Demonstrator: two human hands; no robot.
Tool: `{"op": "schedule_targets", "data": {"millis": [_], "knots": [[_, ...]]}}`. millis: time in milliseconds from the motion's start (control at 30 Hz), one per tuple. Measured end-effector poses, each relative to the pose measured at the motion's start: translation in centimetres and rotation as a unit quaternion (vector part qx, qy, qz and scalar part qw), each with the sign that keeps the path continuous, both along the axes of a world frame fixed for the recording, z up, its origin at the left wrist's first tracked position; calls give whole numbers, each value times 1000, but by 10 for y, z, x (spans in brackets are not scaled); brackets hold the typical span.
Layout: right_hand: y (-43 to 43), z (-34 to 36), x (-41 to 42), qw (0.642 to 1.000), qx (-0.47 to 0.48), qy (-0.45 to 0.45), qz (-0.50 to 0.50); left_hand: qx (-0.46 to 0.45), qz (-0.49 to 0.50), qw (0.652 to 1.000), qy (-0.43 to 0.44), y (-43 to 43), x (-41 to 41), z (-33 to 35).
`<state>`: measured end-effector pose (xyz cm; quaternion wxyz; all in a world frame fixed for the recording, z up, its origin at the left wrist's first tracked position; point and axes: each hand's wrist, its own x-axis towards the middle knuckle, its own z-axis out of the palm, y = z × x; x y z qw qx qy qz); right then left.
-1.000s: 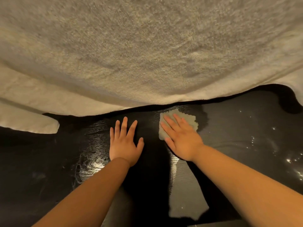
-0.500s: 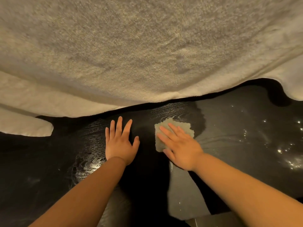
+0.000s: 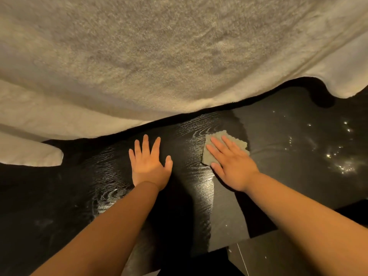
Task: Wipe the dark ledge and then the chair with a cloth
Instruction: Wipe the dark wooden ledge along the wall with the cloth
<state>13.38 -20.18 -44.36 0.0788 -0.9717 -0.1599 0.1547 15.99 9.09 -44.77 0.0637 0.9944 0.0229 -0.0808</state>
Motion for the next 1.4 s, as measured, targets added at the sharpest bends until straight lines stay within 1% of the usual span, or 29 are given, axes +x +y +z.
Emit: {"op": "schedule_targets", "data": {"millis": [100, 167, 233, 300, 367, 400, 433, 467, 533, 567, 633, 667, 733, 800, 833, 900, 967, 1033, 1100, 1167, 1233, 1300, 1367, 1400], "knots": [[-8, -2, 4, 991, -19, 7, -135, -14, -5, 1000, -3, 1, -1, 1], [14, -2, -10, 984, -17, 1, -176, -22, -9, 1000, -5, 2, -1, 2], [44, -1, -38, 991, 2, -8, -135, -32, -19, 999, -11, 3, -2, 2], [61, -1, -69, 999, 21, 4, -40, -37, -45, 998, -20, 4, -4, 3], [52, -1, -79, 999, 28, 23, 20, -38, -75, 996, -30, 5, -4, 4], [41, -2, -76, 999, 25, 17, 20, -42, -84, 995, -31, 5, -5, 5], [30, -3, -72, 1000, 16, 7, -3, -48, -89, 994, -31, 6, -5, 5], [19, -2, -67, 999, 5, 1, -47, -55, -95, 994, -28, 6, -5, 6], [8, 1, -60, 988, -6, 15, -151, -58, -123, 990, -23, 7, -8, 6], [12, 1, -60, 982, -6, 23, -187, -54, -144, 988, -18, 8, -11, 5], [34, 1, -70, 977, -5, 24, -212, -38, -184, 982, -2, 10, -18, 4], [49, 1, -80, 981, -3, 19, -193, -28, -196, 980, 3, 11, -24, 3], [70, 2, -107, 993, 4, 18, -113, -8, -209, 978, 9, 13, -39, 4], [69, 4, -123, 999, 15, 30, -41, 3, -219, 975, 18, 15, -56, 5], [60, 4, -122, 999, 18, 28, -24, 5, -224, 974, 23, 16, -64, 5], [37, -1, -114, 999, -10, 10, -44, 10, -234, 972, 25, 20, -74, 5], [17, -1, -104, 991, -41, 6, -124, 8, -238, 971, 19, 22, -75, 5], [17, 0, -100, 980, -30, 7, -198, 10, -235, 972, 15, 21, -74, 4], [37, 0, -108, 974, -9, -3, -228, 15, -231, 973, 14, 19, -74, 3], [63, 0, -129, 981, 3, -21, -191, 13, -229, 973, 12, 19, -75, 3], [77, -4, -156, 993, 11, -25, -116, 10, -229, 973, 12, 20, -75, 3], [64, -5, -163, 998, 27, -17, -53, 8, -229, 973, 14, 19, -75, 4], [39, -8, -155, 999, 18, -27, -41, 4, -226, 974, 12, 18, -75, 4], [26, -10, -149, 997, 5, -34, -66, 4, -225, 974, 9, 17, -75, 3]]}}
